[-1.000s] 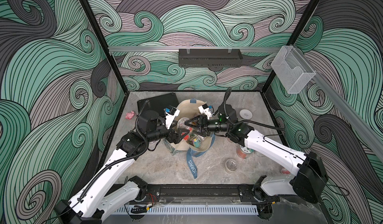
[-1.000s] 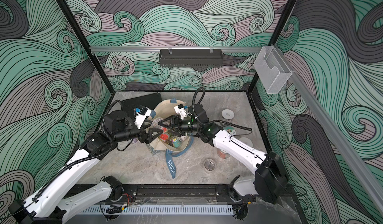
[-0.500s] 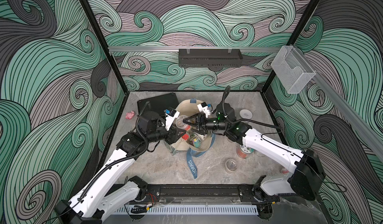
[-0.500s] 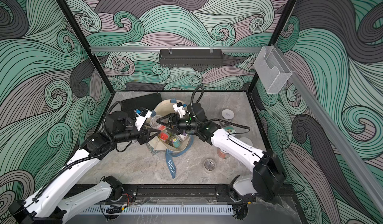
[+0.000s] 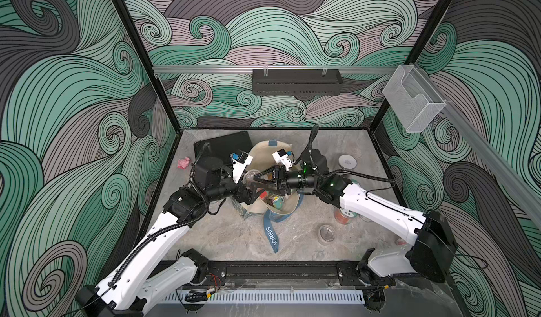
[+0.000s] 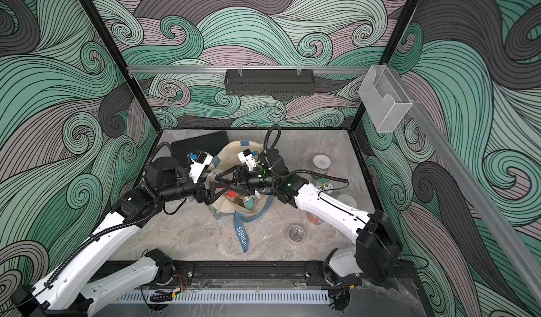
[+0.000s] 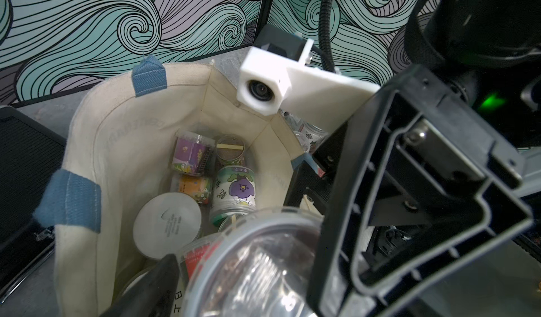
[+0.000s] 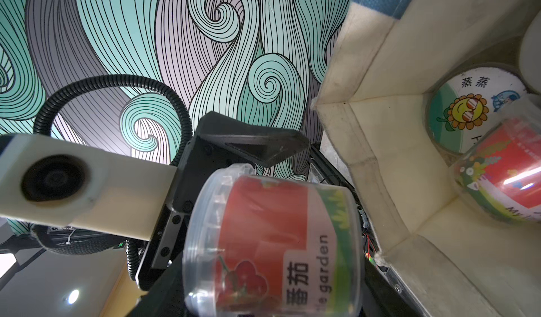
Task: Take out the seed jars from the canvas bag
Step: Place the seed jar at the center of the board.
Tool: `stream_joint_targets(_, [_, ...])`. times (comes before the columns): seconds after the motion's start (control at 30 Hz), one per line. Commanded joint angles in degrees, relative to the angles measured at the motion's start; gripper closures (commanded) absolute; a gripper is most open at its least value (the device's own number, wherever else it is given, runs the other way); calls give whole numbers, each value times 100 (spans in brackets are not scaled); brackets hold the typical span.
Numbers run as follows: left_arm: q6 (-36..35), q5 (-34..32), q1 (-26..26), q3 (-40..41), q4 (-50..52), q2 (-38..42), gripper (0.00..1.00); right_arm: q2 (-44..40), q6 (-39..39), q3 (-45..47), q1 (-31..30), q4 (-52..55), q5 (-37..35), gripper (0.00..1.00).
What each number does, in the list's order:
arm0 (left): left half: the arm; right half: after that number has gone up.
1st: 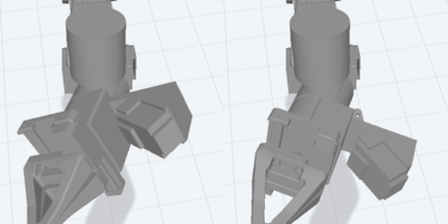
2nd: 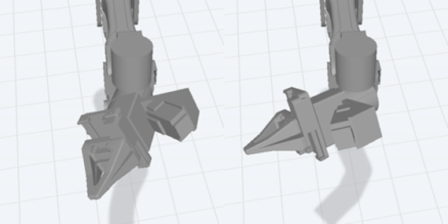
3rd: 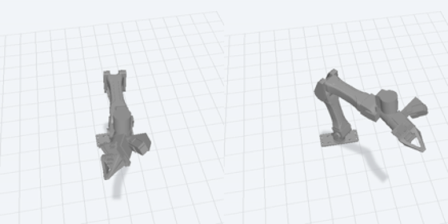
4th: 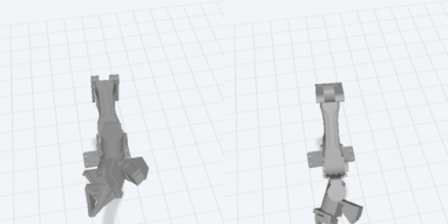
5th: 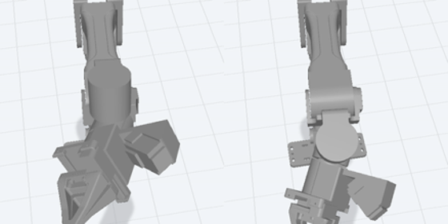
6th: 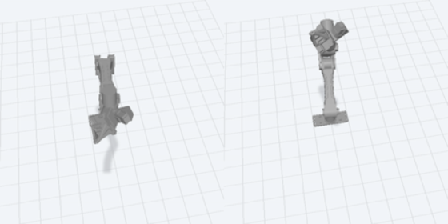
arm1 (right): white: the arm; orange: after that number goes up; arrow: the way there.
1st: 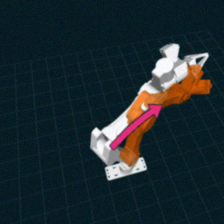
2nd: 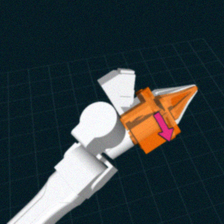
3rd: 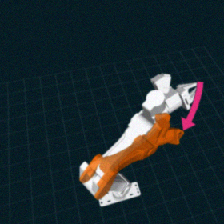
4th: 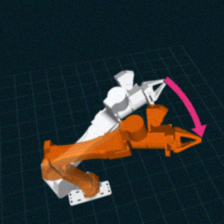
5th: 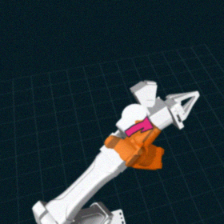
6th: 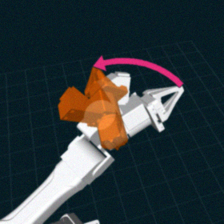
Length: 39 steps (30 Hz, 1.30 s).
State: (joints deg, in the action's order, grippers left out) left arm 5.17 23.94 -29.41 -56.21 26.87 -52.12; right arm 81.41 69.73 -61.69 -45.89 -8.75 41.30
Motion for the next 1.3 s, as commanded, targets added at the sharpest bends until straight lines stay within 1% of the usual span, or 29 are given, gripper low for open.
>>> stream_joint_targets(0.0, [2, 12, -21, -31, -176, 90, 17, 68, 209, -89, -34, -432, 141, 35])
stream_joint_targets(0.13, [19, 55, -16, -14, -220, 131, 36, 102, 278, -90, -52, -505, 159, 34])
stream_joint_targets(0.23, [28, 58, -20, -10, -231, 148, 43, 113, 286, -74, -52, -513, 146, 34])
stream_joint_targets(0.37, [36, 25, -16, -13, -220, 142, 45, 130, 280, -61, -52, -498, 86, 30])
stream_joint_targets(0.4, [37, -1, -15, -23, -213, 156, 45, 112, 257, -45, -43, -445, 33, 27])
stream_joint_targets(0.47, [77, -130, -20, -46, -184, 180, 45, 24, 111, -36, -10, -198, -140, 19])
stream_joint_targets(0.57, [213, -528, -21, -138, -58, 228, 45, -228, -213, -17, 124, 354, -429, 13])
stream_joint_targets(0.63, [384, -895, -17, -227, 59, 280, 46, -489, -401, 74, 286, 689, -627, 5])
stream_joint_targets(0.67, [503, -1096, -16, -234, 89, 325, 46, -633, -516, 125, 378, 871, -727, 2])
stream_joint_targets(0.77, [804, -1725, -8, -208, 122, 480, 46, -1053, -839, 218, 606, 1377, -948, 1])
stream_joint_targets(0.87, [899, -2695, -4, -204, 198, 548, 46, -1428, -1222, 247, 746, 1922, -1149, 1])
stream_joint_targets(0.9, [932, -3110, 3, -239, 250, 521, 47, -1545, -1356, 245, 771, 2118, -1227, 1])
stream_joint_targets(1.03, [1104, -4747, 157, -562, 636, 96, 53, -1891, -1806, 259, 820, 2760, -1447, 1])
stream_joint_targets(1.13, [1309, -5257, 519, -781, 840, -354, 53, -2065, -2051, 311, 857, 3118, -1533, 1])
stream_joint_targets(1.2, [1448, -5424, 805, -847, 853, -558, 53, -2167, -2135, 357, 879, 3215, -1533, 1])
stream_joint_targets(1.27, [1615, -5432, 1156, -844, 773, -693, 54, -2262, -2213, 391, 909, 3313, -1536, 1])
